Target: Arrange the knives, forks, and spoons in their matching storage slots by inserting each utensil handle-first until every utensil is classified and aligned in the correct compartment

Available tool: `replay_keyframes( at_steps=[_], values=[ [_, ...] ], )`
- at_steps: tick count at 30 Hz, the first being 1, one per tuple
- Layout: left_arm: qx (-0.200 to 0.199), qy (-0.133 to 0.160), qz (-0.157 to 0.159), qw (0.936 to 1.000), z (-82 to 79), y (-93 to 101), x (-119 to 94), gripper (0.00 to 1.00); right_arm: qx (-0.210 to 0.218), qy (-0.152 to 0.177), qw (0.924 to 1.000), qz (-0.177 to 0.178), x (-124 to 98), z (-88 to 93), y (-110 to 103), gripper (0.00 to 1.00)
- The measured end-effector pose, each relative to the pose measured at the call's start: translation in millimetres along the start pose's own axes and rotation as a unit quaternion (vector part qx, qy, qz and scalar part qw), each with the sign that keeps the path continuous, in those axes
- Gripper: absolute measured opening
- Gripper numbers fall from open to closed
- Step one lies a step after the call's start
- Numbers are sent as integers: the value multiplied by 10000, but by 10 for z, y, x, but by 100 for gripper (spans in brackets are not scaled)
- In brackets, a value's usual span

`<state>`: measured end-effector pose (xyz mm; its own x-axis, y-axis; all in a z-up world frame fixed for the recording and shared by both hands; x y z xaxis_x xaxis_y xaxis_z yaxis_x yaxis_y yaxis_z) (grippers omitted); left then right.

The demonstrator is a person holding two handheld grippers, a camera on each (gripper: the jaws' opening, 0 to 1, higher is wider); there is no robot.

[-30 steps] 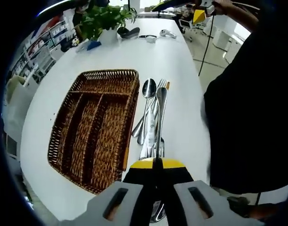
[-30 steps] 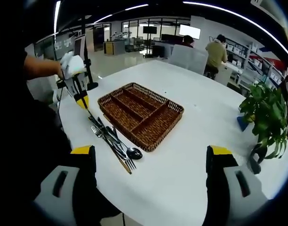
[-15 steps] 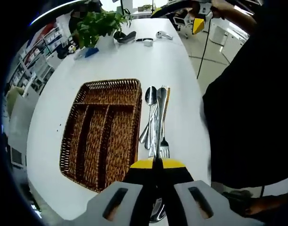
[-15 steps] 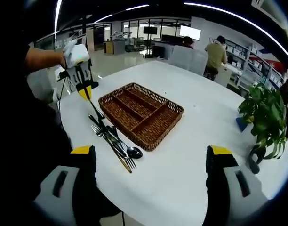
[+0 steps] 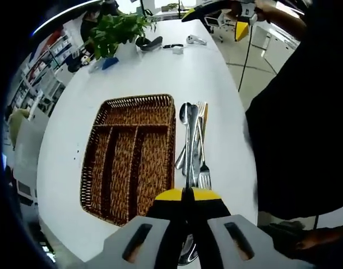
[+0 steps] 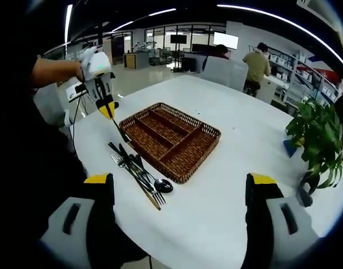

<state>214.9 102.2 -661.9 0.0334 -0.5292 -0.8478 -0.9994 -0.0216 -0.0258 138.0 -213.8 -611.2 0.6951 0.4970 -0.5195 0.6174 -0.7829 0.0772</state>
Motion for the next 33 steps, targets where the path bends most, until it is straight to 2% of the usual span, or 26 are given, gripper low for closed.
replay_keyframes(
  at_steps=[8,17,21,33],
  values=[
    [102,-14,-7,9999,-63,-87,-24,0,8,3,10000,22,13,0,-1,100],
    [266,-49,-65,9996,-133,-288,-65,0,50,-23,9999,101,14,7,-29,100],
    [336,103,-188,9992,-193,-394,-92,0,85,-58,9998,156,-5,26,-31,100],
    [376,156,-267,9988,-282,-681,-99,0,168,-100,9994,276,-25,41,-42,100]
  ],
)
Point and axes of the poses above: the point that each gripper's makers call its tool centre point, and the gripper's own axes: x roughly forward along the fingers, y roughly to its right, z roughly out of its underside, the point moved 6 cm from there along -x, roughly backward along the fingers, and after that the axes turned 7 degrees about y, right-handed, at the moved point
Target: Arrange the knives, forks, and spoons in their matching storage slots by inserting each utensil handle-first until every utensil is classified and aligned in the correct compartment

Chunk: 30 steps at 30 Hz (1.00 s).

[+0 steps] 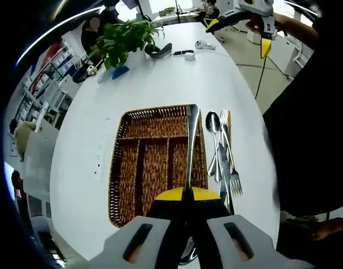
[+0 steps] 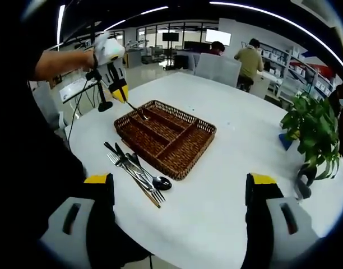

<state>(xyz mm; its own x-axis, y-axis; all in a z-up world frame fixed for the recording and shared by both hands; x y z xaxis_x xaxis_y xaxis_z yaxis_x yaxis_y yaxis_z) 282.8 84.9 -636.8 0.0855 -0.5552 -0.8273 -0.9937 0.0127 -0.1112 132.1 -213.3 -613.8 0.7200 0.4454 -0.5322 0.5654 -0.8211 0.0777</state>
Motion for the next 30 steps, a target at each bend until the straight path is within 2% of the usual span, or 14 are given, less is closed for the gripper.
replay_keyframes(
  at_steps=[12,13,14,20,23,30],
  values=[
    [-64,218,-139,9996,-28,-289,-57,0,30,-44,10000,44,-9,14,6,100],
    [-50,200,-236,9995,-6,-453,-80,0,20,-73,10000,47,0,12,1,100],
    [-30,195,-257,9995,-2,-498,-83,0,10,-91,9999,51,2,15,2,100],
    [6,221,-360,9991,9,-712,-80,0,-23,-154,9999,73,10,25,2,100],
    [52,392,-443,9982,-22,-811,-78,0,-14,-154,9998,82,15,20,8,100],
    [115,378,-577,9976,-50,-1044,-78,0,-44,-169,9998,90,30,2,7,100]
  ],
)
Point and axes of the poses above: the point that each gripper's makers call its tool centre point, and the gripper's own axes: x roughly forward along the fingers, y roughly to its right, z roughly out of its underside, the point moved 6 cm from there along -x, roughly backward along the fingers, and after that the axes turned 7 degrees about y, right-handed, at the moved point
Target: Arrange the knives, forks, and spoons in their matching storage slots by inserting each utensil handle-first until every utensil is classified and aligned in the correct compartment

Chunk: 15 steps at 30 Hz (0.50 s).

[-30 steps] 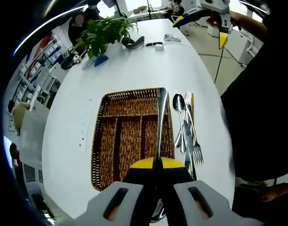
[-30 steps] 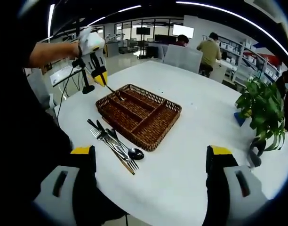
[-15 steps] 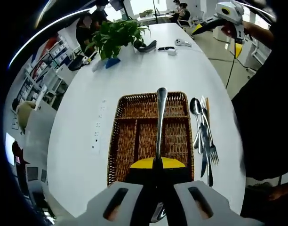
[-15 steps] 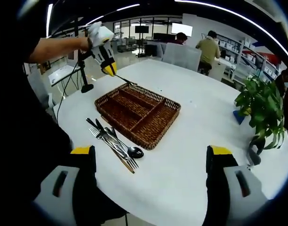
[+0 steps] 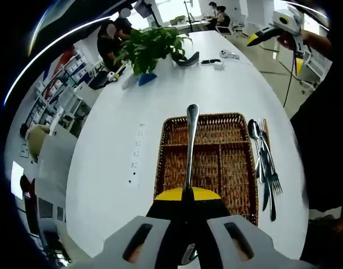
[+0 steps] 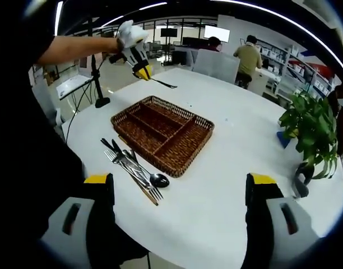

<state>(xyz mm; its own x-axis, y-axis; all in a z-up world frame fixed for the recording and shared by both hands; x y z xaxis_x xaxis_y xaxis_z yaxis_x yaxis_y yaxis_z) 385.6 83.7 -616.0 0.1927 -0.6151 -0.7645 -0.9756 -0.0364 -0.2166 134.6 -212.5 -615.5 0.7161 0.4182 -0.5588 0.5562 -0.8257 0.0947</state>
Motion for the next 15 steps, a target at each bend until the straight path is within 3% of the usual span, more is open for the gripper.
replay_keyframes(
  at_steps=[15],
  values=[
    [0,101,-224,9997,15,-503,77,0,28,-40,10000,18,54,-26,18,100]
  ],
)
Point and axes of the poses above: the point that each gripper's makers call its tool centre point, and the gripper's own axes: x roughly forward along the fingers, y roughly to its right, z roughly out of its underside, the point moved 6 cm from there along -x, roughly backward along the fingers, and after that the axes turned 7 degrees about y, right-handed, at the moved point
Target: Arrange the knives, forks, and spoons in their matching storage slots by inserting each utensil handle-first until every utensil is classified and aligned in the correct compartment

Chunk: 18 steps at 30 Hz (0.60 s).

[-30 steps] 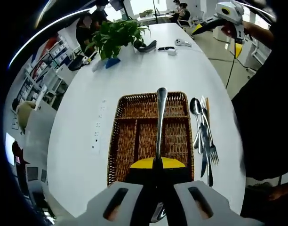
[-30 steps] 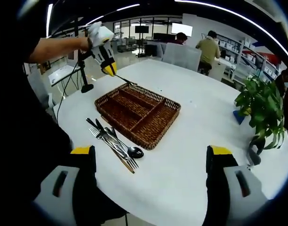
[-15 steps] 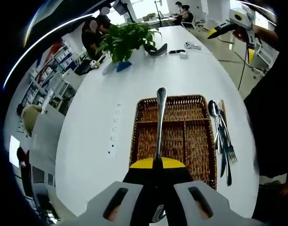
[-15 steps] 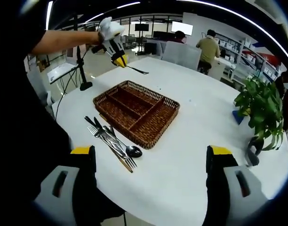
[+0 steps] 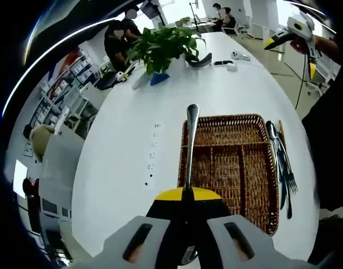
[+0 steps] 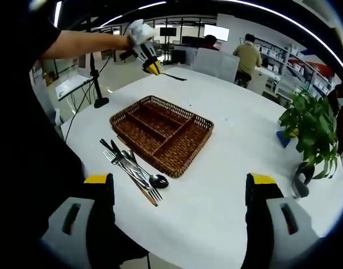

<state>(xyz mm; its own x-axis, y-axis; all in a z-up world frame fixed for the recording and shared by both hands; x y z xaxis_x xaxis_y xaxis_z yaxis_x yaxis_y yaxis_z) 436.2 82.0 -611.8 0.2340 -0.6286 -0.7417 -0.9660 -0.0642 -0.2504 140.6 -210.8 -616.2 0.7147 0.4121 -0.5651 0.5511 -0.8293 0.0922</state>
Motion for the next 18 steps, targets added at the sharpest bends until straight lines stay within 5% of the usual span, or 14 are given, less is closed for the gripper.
replay_keyframes(
  at_steps=[18],
  values=[
    [68,35,-24,10000,37,-193,57,0,87,34,9999,126,11,-57,68,100]
  ],
)
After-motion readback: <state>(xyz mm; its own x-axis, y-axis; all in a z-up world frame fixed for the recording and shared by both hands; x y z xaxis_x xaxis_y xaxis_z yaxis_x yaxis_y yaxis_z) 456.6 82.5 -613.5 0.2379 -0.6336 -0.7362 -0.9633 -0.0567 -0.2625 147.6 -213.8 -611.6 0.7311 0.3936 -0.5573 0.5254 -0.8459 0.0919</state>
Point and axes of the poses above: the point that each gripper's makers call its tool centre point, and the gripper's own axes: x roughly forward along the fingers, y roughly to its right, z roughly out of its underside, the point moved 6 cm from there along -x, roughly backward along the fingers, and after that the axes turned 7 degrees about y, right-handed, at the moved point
